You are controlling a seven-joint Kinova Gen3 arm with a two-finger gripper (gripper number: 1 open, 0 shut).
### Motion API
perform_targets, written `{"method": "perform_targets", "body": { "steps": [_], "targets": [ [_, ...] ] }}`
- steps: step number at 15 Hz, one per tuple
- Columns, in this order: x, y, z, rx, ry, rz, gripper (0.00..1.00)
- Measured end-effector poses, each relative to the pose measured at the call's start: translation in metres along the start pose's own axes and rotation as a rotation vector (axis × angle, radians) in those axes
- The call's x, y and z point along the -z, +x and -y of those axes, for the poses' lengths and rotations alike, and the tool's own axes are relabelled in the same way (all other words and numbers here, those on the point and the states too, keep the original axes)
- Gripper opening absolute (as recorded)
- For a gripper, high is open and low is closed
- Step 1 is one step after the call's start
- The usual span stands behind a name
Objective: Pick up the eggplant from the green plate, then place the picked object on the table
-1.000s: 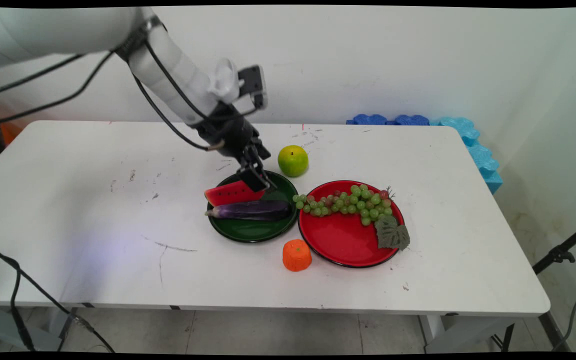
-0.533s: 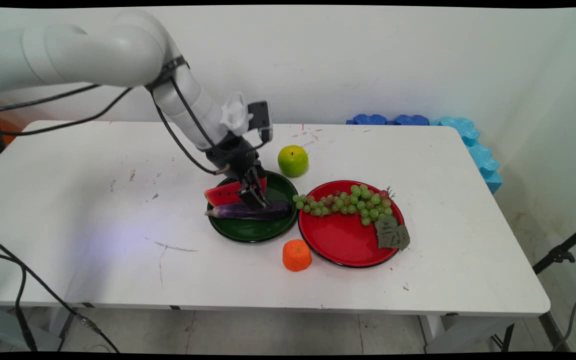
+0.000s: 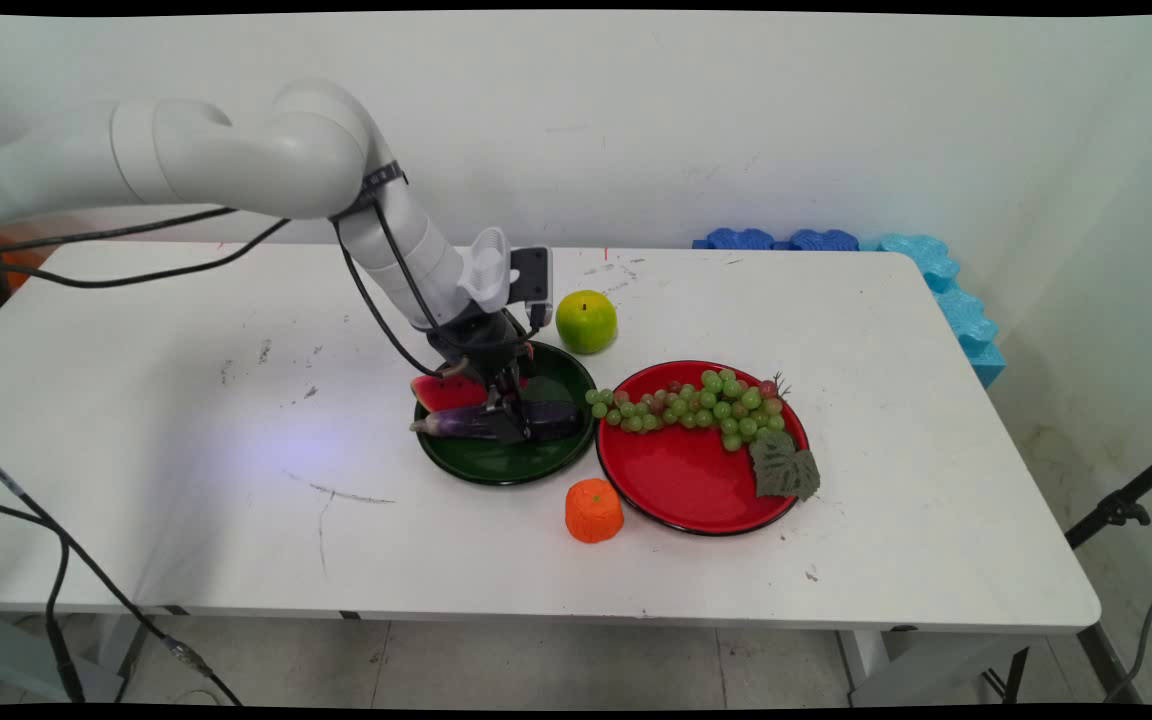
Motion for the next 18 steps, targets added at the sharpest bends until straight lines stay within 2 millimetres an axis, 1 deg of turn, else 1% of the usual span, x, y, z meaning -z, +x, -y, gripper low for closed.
{"method": "perform_targets", "body": {
  "steps": [4, 5, 10, 12, 14, 16, 18],
  "targets": [
    [-0.013, -0.001, 0.001, -0.024, -0.006, 0.002, 1.00],
    [-0.015, -0.001, 0.000, -0.029, -0.007, 0.001, 0.00],
    [-0.021, 0.000, -0.002, -0.049, -0.018, -0.004, 0.00],
    [-0.019, 0.002, -0.003, -0.059, -0.023, -0.012, 0.00],
    [-0.012, 0.006, -0.003, -0.064, -0.023, -0.024, 0.00],
    [0.003, 0.012, -0.003, -0.064, -0.019, -0.044, 0.00],
    [0.027, 0.020, -0.006, -0.063, -0.015, -0.066, 0.00]
  ]
}}
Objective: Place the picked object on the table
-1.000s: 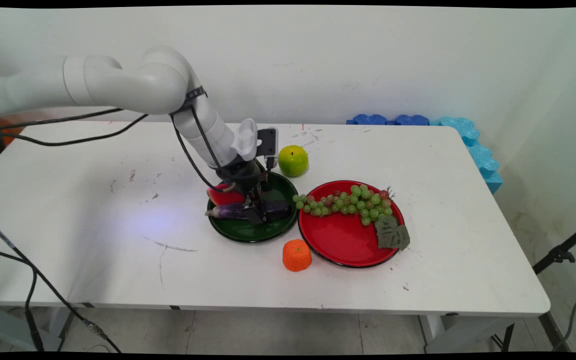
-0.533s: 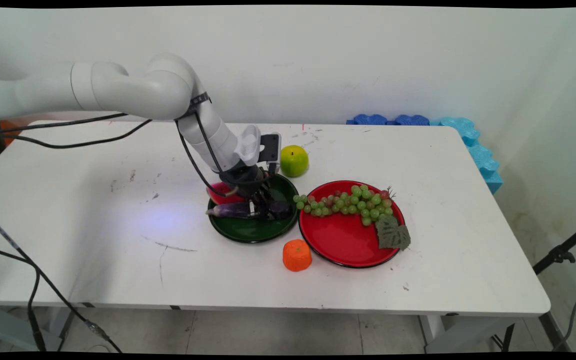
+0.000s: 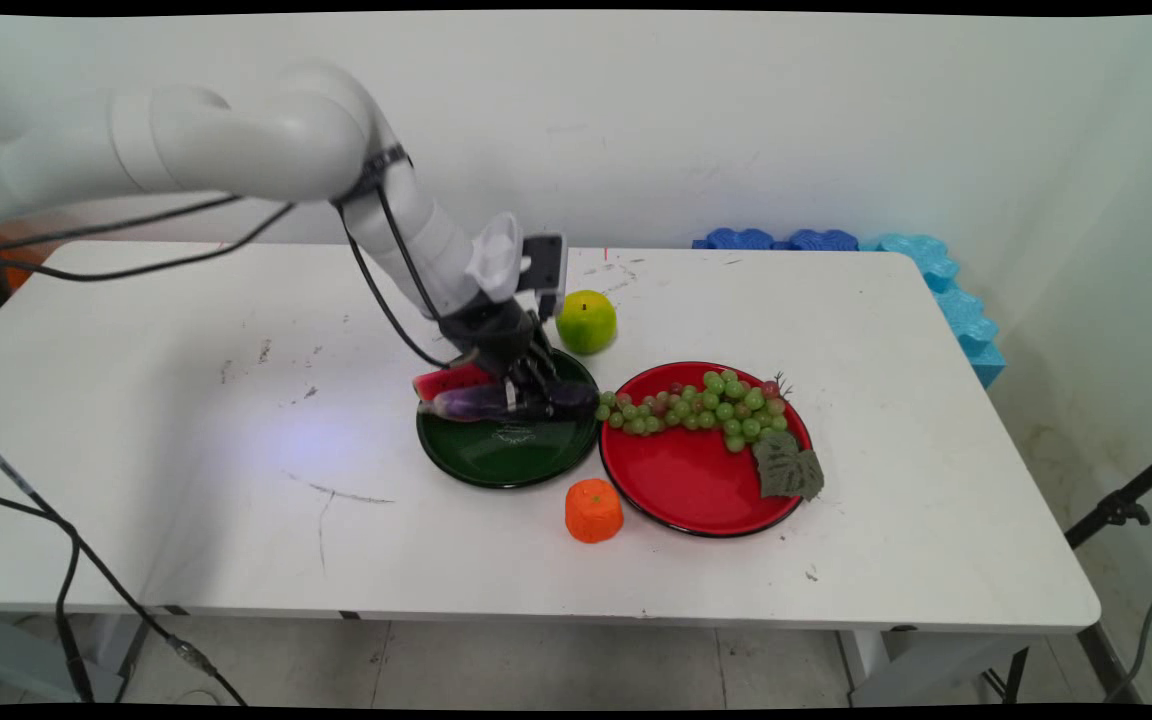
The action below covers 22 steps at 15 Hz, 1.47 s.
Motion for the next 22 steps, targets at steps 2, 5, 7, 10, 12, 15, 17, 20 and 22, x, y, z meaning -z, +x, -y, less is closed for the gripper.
{"method": "perform_targets", "body": {
  "steps": [2, 5, 7, 10, 12, 15, 17, 20, 22],
  "targets": [
    [0.021, 0.009, -0.006, 0.004, 0.000, -0.020, 0.00],
    [0.060, 0.030, -0.028, 0.015, -0.020, -0.061, 0.00],
    [0.082, 0.043, -0.046, 0.023, -0.041, -0.087, 0.00],
    [0.103, 0.057, -0.070, 0.034, -0.077, -0.114, 0.00],
    [0.107, 0.061, -0.086, 0.036, -0.098, -0.121, 0.00],
    [0.101, 0.061, -0.109, 0.027, -0.119, -0.117, 0.00],
    [0.088, 0.058, -0.123, 0.011, -0.128, -0.108, 0.00],
    [0.065, 0.053, -0.136, -0.008, -0.128, -0.099, 0.00],
    [0.047, 0.048, -0.142, -0.023, -0.123, -0.093, 0.00]
  ]
}}
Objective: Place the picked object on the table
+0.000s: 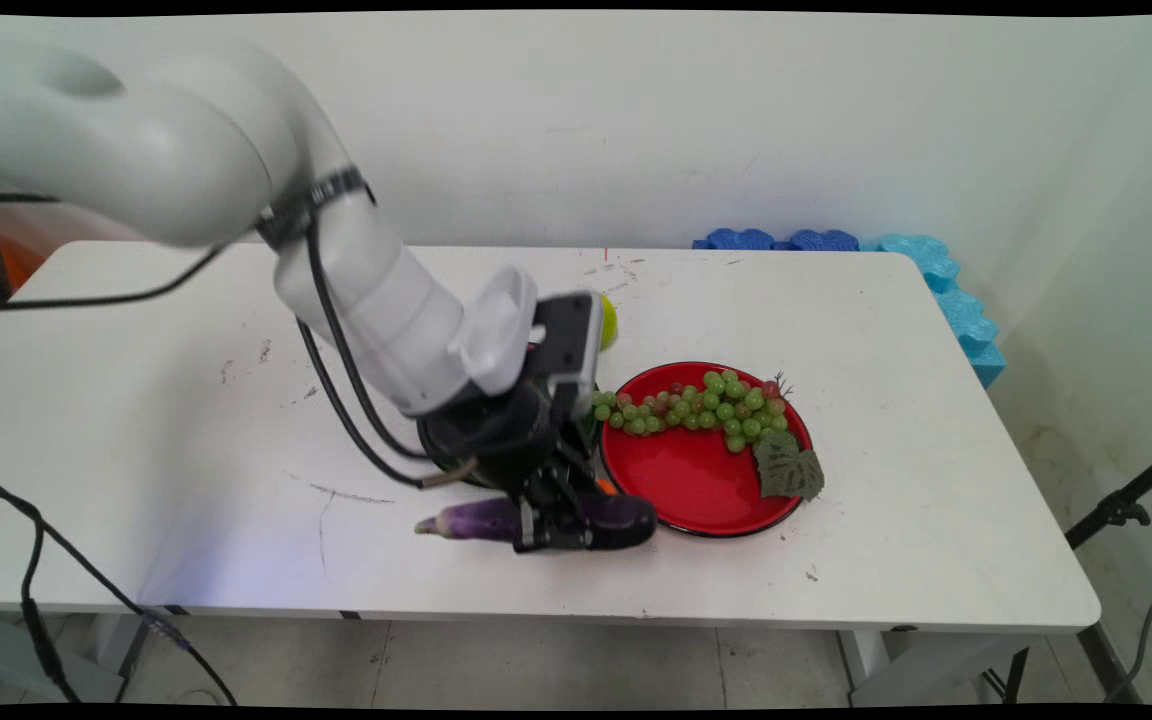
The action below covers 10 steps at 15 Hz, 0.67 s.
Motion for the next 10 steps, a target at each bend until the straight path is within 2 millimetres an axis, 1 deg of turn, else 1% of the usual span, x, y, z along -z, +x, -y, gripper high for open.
{"method": "perform_targets", "body": {
  "steps": [5, 10],
  "targets": [
    [-0.040, -0.016, -0.001, -0.035, 0.014, 0.016, 0.00],
    [-0.067, -0.028, 0.000, -0.057, 0.019, 0.026, 0.00]
  ]
}}
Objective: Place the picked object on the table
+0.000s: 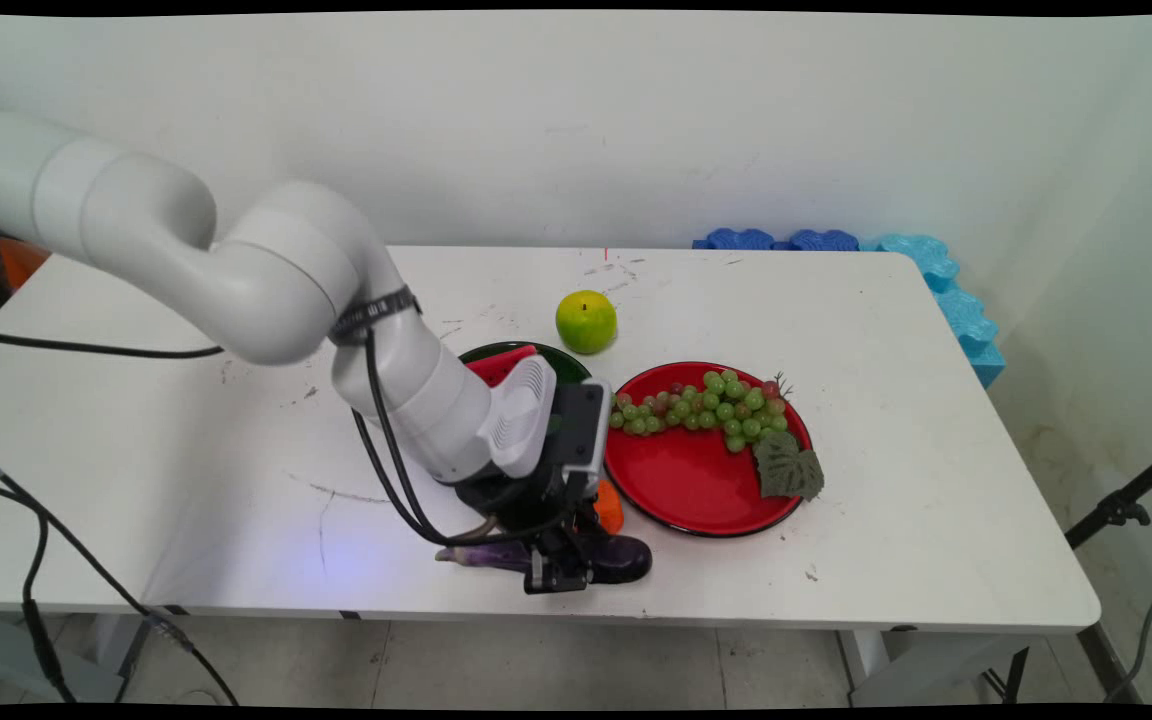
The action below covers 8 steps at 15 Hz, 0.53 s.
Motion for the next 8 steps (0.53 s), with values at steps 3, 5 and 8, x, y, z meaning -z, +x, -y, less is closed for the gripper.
{"method": "perform_targets", "body": {
  "steps": [3, 5, 8],
  "targets": [
    [-0.011, -0.003, 0.000, -0.007, 0.003, 0.001, 0.00],
    [-0.018, -0.006, 0.000, -0.010, 0.004, 0.001, 0.00],
    [-0.025, -0.008, 0.000, -0.014, 0.006, 0.002, 0.00]
  ]
}}
